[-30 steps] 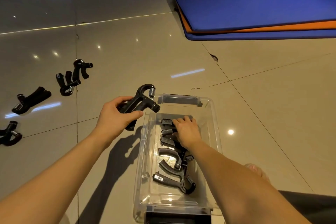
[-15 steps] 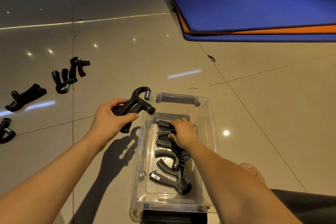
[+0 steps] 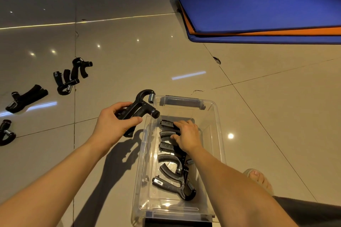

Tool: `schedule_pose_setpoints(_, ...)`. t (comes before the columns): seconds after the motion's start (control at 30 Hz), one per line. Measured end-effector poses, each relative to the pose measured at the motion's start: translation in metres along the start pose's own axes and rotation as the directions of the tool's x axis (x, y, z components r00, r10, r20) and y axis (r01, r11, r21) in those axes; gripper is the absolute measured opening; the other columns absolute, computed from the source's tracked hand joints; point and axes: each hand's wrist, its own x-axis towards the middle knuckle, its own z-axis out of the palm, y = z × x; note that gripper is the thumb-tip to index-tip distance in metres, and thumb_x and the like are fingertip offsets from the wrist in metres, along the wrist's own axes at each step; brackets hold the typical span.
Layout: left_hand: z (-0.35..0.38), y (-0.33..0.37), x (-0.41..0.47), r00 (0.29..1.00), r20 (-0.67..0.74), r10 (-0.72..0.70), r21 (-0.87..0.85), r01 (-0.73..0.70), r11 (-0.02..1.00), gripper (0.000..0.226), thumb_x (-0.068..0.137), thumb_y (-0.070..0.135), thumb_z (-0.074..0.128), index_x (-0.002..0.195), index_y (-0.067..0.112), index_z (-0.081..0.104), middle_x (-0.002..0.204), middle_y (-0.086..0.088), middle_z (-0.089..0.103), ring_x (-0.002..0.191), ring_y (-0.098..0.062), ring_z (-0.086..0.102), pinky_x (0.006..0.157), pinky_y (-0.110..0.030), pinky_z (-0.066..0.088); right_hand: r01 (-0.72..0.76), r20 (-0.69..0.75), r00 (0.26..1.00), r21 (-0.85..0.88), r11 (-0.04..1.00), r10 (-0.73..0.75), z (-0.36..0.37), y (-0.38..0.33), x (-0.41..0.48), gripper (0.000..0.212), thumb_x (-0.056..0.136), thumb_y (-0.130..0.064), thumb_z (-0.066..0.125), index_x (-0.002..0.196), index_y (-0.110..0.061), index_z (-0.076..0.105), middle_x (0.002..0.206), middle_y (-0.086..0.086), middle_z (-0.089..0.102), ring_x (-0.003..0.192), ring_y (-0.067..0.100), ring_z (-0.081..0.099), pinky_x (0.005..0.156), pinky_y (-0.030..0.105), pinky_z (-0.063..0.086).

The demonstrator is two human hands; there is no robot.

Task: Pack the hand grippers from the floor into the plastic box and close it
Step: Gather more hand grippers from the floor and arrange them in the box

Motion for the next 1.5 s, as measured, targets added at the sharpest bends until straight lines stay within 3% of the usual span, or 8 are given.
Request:
schedule_pose_setpoints(0.17, 0.003, -0.002, 0.001, 1.0, 0.002, -0.006, -0.004, 0.006, 1.0, 0.056, 0.076, 0.017, 0.085, 0.127, 0.024, 0.065, 0.11, 0.003, 0.066, 0.102, -0.014, 0.063, 0.087, -0.036, 0.056, -0.091, 0.007, 0.996, 0.114, 0.989, 0.091, 0.013, 0.0, 0.003, 0.06, 0.087, -0.037, 0.075, 0.143, -0.025, 0.055, 0.135, -0.007, 0.061, 0.124, 0.022, 0.045, 0.106, 0.038, 0.033)
schedule_pose_setpoints(0.33, 0.005, -0.005, 0.001, 1.0, 0.006, 0.006, 0.006, -0.006, 1.0, 0.057, 0.076, 0.017, 0.085, 0.128, 0.024, 0.064, 0.11, 0.004, 0.065, 0.101, -0.012, 0.063, 0.079, -0.028, 0.055, -0.065, 0.003, 0.998, -0.021, 0.998, 0.065, 0.016, 0.001, -0.002, 0.055, 0.089, -0.037, 0.071, 0.14, -0.027, 0.055, 0.136, -0.001, 0.051, 0.127, 0.024, 0.042, 0.114, 0.042, 0.03)
schedule_pose_setpoints(0.57, 0.01, -0.002, 0.003, 1.0, 0.018, 0.006, -0.01, -0.006, 1.0, 0.056, 0.076, 0.017, 0.085, 0.127, 0.025, 0.064, 0.109, 0.004, 0.065, 0.101, -0.015, 0.064, 0.081, -0.032, 0.058, -0.414, -0.098, 0.876, 0.347, 0.841, 0.472, 0.022, -0.004, -0.024, 0.065, 0.087, -0.023, 0.075, 0.145, -0.016, 0.046, 0.139, 0.009, 0.046, 0.128, 0.025, 0.049, 0.107, 0.037, 0.046)
schedule_pose_setpoints(1.0, 0.013, -0.009, -0.006, 0.999, 0.03, 0.031, -0.008, -0.031, 0.999, 0.055, 0.076, 0.019, 0.085, 0.127, 0.027, 0.064, 0.11, 0.006, 0.065, 0.101, -0.012, 0.063, 0.083, -0.033, 0.057, -0.358, -0.092, 0.922, 0.175, 0.917, 0.377, 0.031, 0.007, -0.015, 0.047, 0.093, -0.022, 0.067, 0.137, -0.014, 0.052, 0.141, 0.007, 0.05, 0.132, 0.026, 0.041, 0.109, 0.038, 0.04)
schedule_pose_setpoints(1.17, 0.015, 0.0, -0.005, 0.996, 0.076, 0.052, -0.014, -0.051, 0.999, 0.053, 0.077, 0.016, 0.085, 0.124, 0.029, 0.063, 0.107, 0.008, 0.065, 0.099, -0.013, 0.064, 0.075, -0.029, 0.058, -0.469, 0.099, 0.88, 0.339, 0.815, 0.465, -0.006, -0.006, -0.016, 0.051, 0.091, -0.029, 0.069, 0.135, -0.01, 0.051, 0.135, 0.014, 0.05, 0.122, 0.032, 0.053, 0.099, 0.04, 0.048)
schedule_pose_setpoints(1.23, 0.013, 0.005, -0.003, 0.992, 0.106, 0.075, -0.007, -0.075, 0.997, 0.052, 0.077, 0.017, 0.084, 0.123, 0.03, 0.063, 0.107, 0.008, 0.065, 0.099, -0.012, 0.064, 0.076, -0.028, 0.057, -0.482, 0.154, 0.862, 0.543, 0.687, 0.483, -0.045, -0.018, -0.015, 0.038, 0.095, -0.024, 0.064, 0.129, -0.008, 0.057, 0.124, 0.013, 0.062, 0.112, 0.031, 0.061, 0.092, 0.039, 0.053)
schedule_pose_setpoints(1.33, 0.009, 0.014, 0.001, 0.98, 0.169, 0.104, 0.057, -0.115, 0.992, 0.054, 0.076, 0.02, 0.085, 0.126, 0.028, 0.063, 0.109, 0.008, 0.065, 0.1, -0.011, 0.063, 0.081, -0.029, 0.057, -0.294, 0.077, 0.914, 0.802, 0.52, 0.397, -0.12, -0.041, -0.013, 0.019, 0.099, -0.023, 0.06, 0.114, -0.013, 0.067, 0.113, 0.009, 0.07, 0.101, 0.025, 0.068, 0.094, 0.044, 0.056)
schedule_pose_setpoints(1.5, 0.003, 0.036, 0.003, 0.918, 0.362, 0.159, 0.186, -0.239, 0.953, 0.05, 0.075, 0.022, 0.085, 0.12, 0.033, 0.065, 0.106, 0.007, 0.07, 0.092, -0.01, 0.068, 0.073, -0.023, 0.06, 0.041, -0.001, 0.998, 0.71, 0.703, -0.058, -0.192, -0.07, -0.035, 0.072, 0.078, -0.039, 0.085, 0.142, -0.029, 0.054, 0.142, -0.011, 0.052, 0.123, 0.009, 0.054, 0.098, 0.034, 0.051)
